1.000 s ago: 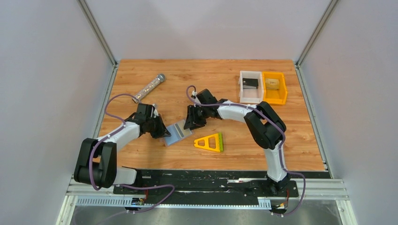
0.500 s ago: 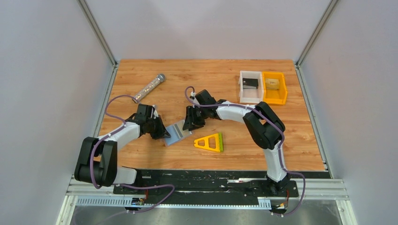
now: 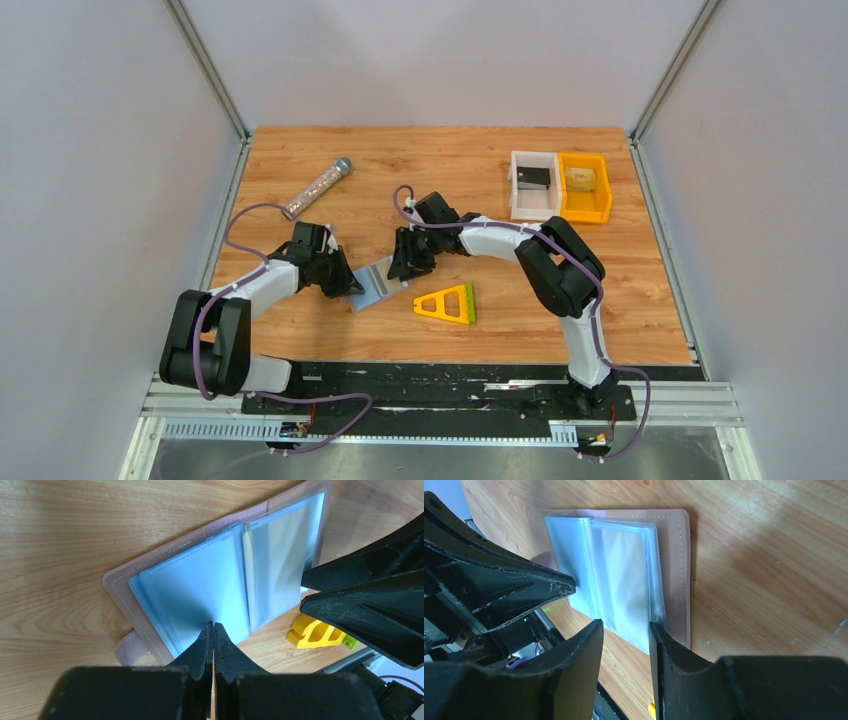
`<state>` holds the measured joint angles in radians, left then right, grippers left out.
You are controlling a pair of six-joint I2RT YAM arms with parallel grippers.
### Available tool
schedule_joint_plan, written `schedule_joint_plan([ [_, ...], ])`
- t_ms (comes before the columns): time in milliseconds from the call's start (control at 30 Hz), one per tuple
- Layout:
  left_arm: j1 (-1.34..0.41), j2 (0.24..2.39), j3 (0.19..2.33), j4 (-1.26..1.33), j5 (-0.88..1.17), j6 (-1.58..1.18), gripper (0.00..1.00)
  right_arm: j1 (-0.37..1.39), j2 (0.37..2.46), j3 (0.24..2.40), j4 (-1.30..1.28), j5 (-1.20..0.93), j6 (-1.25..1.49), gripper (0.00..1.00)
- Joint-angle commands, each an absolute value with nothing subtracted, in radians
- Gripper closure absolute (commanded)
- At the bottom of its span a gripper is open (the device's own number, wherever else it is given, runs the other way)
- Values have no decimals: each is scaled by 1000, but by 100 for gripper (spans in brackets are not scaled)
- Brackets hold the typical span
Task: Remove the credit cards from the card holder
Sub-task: Remove the credit card from the card holder.
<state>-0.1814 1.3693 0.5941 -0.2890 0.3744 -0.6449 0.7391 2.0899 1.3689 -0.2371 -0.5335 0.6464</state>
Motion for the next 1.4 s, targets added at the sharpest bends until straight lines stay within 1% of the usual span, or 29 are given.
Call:
schedule_joint_plan([
  [0, -176, 1375, 588, -255, 384, -637, 100, 749, 2092, 1402, -167, -595, 682, 60],
  [500, -176, 1374, 584, -249, 394, -639, 100, 753, 2072, 1384, -96, -667, 740, 60],
  [967, -176, 1351, 585, -253, 390, -660, 100, 767, 2052, 1388, -76, -688, 759, 61],
  [1367, -174, 1340, 593, -275, 386, -663, 100, 779, 2072, 1434, -71, -704, 773, 61],
])
